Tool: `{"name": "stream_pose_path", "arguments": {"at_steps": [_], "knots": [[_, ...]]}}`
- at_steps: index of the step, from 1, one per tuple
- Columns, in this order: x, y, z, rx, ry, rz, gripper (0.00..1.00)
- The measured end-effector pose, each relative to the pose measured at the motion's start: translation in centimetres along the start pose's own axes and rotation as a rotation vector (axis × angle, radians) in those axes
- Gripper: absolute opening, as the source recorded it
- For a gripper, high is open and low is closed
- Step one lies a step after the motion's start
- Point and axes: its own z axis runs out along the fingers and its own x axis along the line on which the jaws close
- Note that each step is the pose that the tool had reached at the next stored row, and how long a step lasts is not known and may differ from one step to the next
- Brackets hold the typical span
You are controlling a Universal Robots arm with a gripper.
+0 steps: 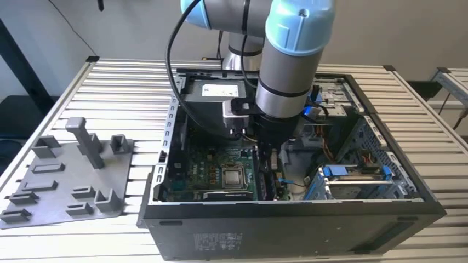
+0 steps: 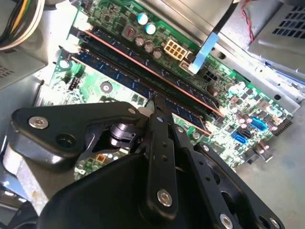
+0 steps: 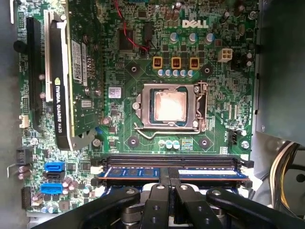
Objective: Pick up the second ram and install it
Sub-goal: 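Press down the second ram until it locks into place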
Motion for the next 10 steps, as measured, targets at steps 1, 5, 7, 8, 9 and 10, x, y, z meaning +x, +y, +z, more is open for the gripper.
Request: {"name": "stream_pose_path", "arguments": {"at_steps": [1, 5, 7, 8, 9, 10], "knots": [[0.0, 0.0, 0.0, 0.0, 0.0, 0.0, 0.11], [0.04, 0.0, 0.38, -0.0001, 0.0004, 0.0, 0.11], [0.06, 0.0, 0.67, -0.0007, 0.0021, 0.0, 0.11], [0.06, 0.0, 0.88, -0.0004, 0.0014, 0.0, 0.11], [0.06, 0.0, 1.06, -0.0004, 0.0016, 0.0, 0.11], [0.05, 0.0, 1.23, -0.0007, 0.0023, 0.0, 0.11]]}}
